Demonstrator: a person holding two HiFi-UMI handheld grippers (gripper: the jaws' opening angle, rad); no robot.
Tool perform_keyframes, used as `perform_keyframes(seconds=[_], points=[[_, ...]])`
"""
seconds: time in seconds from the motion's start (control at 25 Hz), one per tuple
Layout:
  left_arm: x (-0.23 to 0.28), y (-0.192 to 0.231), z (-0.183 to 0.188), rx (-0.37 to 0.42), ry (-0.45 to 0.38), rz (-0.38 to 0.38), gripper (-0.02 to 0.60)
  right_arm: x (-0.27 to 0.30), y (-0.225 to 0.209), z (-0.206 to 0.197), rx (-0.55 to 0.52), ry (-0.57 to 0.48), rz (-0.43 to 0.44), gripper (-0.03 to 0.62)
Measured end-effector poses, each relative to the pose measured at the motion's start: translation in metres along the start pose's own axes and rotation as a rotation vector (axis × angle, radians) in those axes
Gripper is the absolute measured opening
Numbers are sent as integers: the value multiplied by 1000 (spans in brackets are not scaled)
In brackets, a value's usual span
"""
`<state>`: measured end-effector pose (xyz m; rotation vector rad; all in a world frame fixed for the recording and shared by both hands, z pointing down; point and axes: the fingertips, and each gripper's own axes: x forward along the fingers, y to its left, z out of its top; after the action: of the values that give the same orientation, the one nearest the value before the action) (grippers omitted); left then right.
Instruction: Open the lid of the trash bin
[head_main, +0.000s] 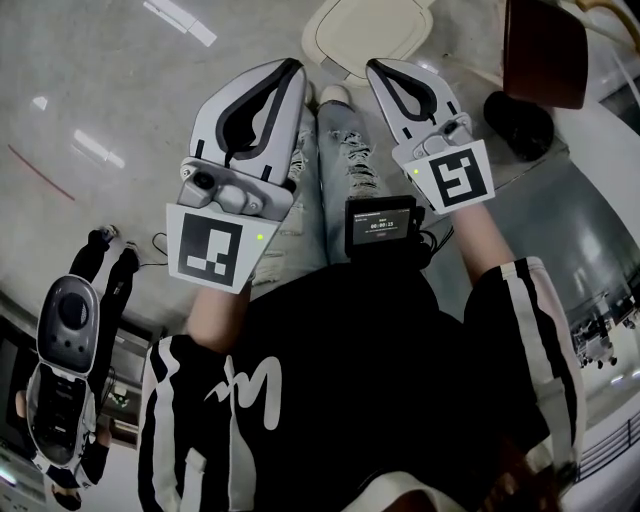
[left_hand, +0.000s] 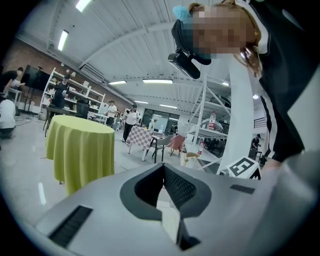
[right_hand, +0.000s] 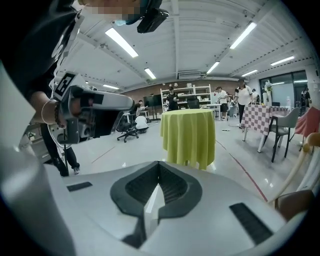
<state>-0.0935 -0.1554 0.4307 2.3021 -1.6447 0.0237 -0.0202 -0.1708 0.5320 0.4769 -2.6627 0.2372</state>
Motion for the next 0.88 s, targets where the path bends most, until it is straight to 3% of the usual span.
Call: perform_keyframes(seconds=[0.28,0.88], points=[[27,32,-50,-33,57,5,7,54,-19,-75,16,91,27,3],[36,45,-42,-52,85,-3,8,84,-21,-144,-1,278,79,3]])
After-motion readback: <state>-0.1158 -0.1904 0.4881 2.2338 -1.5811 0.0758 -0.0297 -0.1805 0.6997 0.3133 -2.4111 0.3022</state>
